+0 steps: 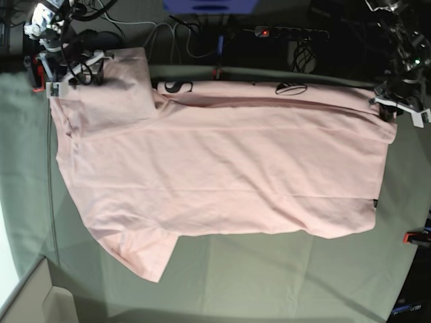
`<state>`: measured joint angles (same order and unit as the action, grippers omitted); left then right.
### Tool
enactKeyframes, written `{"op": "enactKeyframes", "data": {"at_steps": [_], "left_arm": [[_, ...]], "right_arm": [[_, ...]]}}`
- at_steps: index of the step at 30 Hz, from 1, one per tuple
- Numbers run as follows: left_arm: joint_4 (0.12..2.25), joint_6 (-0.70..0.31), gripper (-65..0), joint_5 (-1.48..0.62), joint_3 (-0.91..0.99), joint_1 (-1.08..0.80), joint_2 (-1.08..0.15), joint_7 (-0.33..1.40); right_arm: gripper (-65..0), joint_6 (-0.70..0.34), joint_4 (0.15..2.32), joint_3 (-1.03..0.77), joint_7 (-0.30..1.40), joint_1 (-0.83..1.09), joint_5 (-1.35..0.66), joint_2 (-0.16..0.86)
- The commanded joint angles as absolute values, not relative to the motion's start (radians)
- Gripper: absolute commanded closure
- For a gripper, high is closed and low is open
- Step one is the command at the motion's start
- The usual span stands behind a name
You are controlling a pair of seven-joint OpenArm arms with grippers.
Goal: Layout the t-shirt on the table in an organized manner, then fold the t-shirt properly
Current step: 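Regrasp the shirt shoulder with the right gripper and pull it outward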
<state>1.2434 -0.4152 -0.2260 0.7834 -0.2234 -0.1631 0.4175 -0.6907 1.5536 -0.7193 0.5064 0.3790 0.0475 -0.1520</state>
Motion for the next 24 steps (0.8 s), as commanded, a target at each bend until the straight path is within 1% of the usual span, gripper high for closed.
{"op": "enactKeyframes", "data": {"at_steps": [1,3,5,7,10,11,14,24], "left_arm": [[1.259,-0.412,-19.5,-0.234,0.786,-0.220,-0.179,0.397],[1.259,-0.412,-19.5,-0.234,0.786,-0.220,-0.179,0.397],[1.259,-0.412,-19.5,-0.234,0.786,-0.220,-0.179,0.397],[1.259,-0.412,-19.5,-0.234,0.786,-0.219,-0.179,0.397],[1.260,-0.412,-19.5,-0.234,0.786,-0.219,-0.179,0.397],[1.260,-0.412,-19.5,-0.234,0.788,-0.219,-0.179,0.397],[1.262,-0.412,-19.5,-0.234,0.788,-0.219,-0.179,0.397],[1.262,-0.412,-19.5,-0.234,0.788,-0.223,-0.179,0.397]], "right_arm": [[-37.7,-0.698,1.552,-0.700,0.544,0.390,0.059,-0.157],[-34.4,-0.698,1.552,-0.673,0.544,0.406,0.056,-0.157],[-27.6,-0.698,1.554,-0.630,0.544,0.424,0.054,-0.157],[-18.0,-0.698,1.555,-0.598,0.544,0.433,0.054,-0.157],[-1.2,-0.698,1.555,-0.595,0.544,0.438,0.054,-0.157],[0.0,-0.698,1.557,-0.596,0.544,0.437,0.054,-0.157],[0.0,-0.698,1.603,-0.599,0.544,0.438,0.054,-0.157],[0.0,-0.698,1.910,-0.590,0.544,0.456,0.053,-0.157]]}}
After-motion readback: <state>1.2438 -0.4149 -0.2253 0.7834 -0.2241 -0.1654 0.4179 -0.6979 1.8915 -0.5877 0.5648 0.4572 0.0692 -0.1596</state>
